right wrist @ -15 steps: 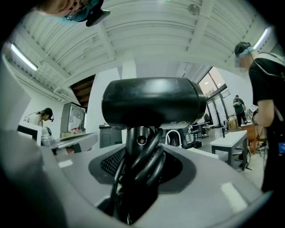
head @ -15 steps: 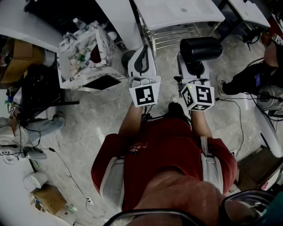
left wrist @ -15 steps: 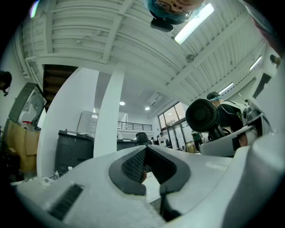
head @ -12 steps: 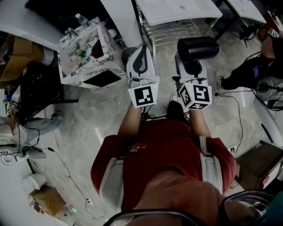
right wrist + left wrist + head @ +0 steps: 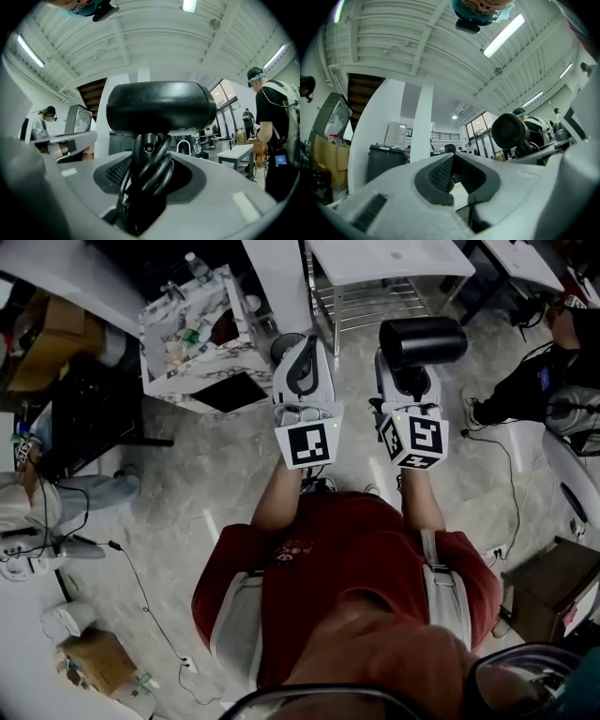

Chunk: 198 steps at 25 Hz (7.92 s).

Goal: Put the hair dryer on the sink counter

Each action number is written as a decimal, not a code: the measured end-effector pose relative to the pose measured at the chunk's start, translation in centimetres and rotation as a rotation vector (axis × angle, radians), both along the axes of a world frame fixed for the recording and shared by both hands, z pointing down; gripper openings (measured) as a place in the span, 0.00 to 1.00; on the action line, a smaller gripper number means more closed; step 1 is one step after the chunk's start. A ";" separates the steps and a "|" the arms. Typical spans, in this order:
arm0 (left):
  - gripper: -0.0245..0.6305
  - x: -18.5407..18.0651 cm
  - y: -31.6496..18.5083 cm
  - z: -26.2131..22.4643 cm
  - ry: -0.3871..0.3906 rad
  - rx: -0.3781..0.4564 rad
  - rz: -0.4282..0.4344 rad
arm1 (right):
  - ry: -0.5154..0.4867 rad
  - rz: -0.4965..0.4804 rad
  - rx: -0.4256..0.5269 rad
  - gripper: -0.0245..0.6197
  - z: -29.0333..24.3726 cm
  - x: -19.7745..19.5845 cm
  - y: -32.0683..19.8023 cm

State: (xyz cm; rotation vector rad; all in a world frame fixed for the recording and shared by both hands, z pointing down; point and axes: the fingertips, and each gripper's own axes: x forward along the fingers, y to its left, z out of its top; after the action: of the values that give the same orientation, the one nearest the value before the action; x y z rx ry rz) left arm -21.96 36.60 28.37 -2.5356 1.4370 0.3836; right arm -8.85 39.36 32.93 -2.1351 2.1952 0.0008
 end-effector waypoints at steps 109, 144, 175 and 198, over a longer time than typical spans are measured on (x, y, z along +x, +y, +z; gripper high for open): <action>0.04 22.7 -31.3 2.0 -0.043 0.021 0.018 | -0.007 0.023 0.007 0.35 2.6 22.4 -32.0; 0.04 17.6 -58.9 1.1 0.009 -0.022 0.058 | 0.028 0.041 -0.049 0.35 1.4 16.8 -59.2; 0.04 24.6 -68.3 0.9 -0.037 -0.006 -0.098 | 0.002 -0.140 -0.038 0.35 1.6 23.3 -71.3; 0.04 27.8 -71.4 2.0 -0.044 -0.045 -0.339 | -0.008 -0.368 -0.097 0.35 4.3 26.5 -76.7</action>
State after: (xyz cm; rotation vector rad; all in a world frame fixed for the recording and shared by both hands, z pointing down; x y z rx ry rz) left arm 5.81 -34.78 30.33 -2.2554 1.8329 0.2385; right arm 17.70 -37.29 37.18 -1.7348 2.5959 -0.1377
